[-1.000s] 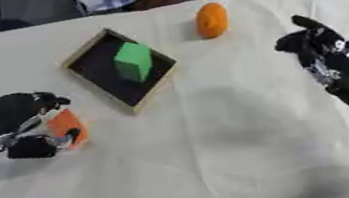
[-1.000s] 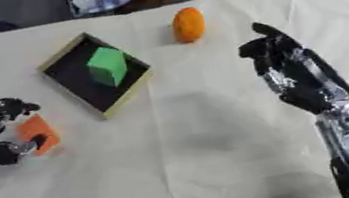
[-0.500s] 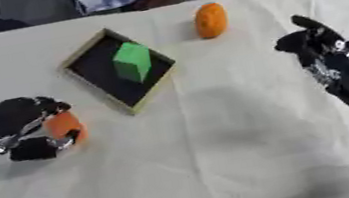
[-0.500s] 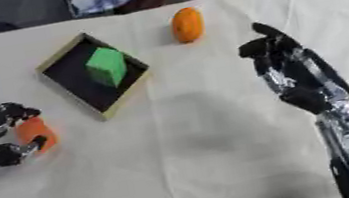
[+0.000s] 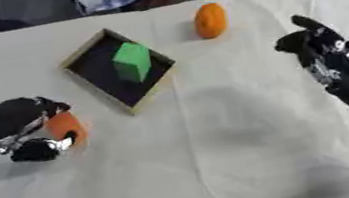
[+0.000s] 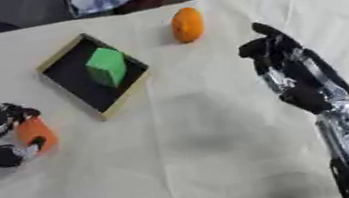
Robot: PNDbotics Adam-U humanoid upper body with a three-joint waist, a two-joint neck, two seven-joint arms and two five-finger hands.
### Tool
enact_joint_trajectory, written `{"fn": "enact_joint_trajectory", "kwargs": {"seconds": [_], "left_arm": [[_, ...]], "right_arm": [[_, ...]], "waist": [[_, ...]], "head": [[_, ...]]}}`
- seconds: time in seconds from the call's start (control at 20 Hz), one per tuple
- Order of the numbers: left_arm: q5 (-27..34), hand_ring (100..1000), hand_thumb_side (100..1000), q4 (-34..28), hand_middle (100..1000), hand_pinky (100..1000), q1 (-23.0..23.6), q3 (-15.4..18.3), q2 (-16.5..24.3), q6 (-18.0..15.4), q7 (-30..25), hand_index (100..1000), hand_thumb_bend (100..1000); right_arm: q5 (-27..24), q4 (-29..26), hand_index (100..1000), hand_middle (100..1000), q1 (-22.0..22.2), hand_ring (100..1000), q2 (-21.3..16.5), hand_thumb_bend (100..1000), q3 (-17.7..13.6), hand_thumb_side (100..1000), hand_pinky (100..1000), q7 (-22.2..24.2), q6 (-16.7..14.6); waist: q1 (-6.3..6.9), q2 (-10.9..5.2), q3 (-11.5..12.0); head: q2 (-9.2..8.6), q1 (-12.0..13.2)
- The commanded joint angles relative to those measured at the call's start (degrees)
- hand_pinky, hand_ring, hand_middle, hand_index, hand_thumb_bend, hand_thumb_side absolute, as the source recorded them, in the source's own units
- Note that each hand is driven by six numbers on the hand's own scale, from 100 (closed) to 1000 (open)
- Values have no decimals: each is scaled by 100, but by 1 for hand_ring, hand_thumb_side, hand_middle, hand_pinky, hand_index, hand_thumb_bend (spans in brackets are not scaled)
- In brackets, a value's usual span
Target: Pick up objects on the table and place them in the box.
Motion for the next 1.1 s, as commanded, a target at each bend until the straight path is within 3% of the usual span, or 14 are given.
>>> {"fn": "enact_joint_trajectory", "kwargs": {"seconds": [0.05,0.1,0.15,0.25,0.3,0.35,0.8,1.1], "left_arm": [[-10,520,579,-105,531,673,-52,46,110,22,126,884,232],[-17,518,570,-123,529,672,-47,51,112,34,163,883,234],[-24,502,489,-143,512,666,-44,56,114,46,199,877,247],[-35,487,400,-190,494,660,-40,65,122,70,266,870,264],[-36,487,400,-210,494,660,-38,68,126,82,291,870,264],[-34,471,325,-234,475,656,-43,77,128,95,318,860,274],[242,445,270,-642,447,651,-440,252,222,356,498,844,230],[272,443,268,-60,451,647,-1268,93,55,525,336,844,192]], "right_arm": [[17,-56,982,742,-70,810,-86,100,-22,538,916,-3,-9],[16,-55,982,742,-71,810,-86,100,-21,538,916,-3,-9],[16,-54,982,742,-71,810,-86,100,-20,538,916,-4,-9],[17,-52,982,742,-71,810,-86,100,-20,539,916,-7,-7],[17,-51,982,742,-72,810,-86,100,-21,539,916,-10,-6],[16,-51,982,742,-73,810,-86,100,-20,539,916,-13,-6],[21,-53,982,742,-62,810,-89,100,-19,539,916,-14,-3],[16,-39,983,742,-50,811,-75,100,6,538,916,9,-3]], "waist": [[63,-106,0],[64,-106,0],[64,-106,0],[66,-107,-1],[66,-107,-1],[67,-107,0],[79,-128,3],[62,-156,-49]], "head": [[27,-10],[27,-11],[27,-13],[27,-15],[27,-16],[27,-17],[27,-30],[27,-10]]}}
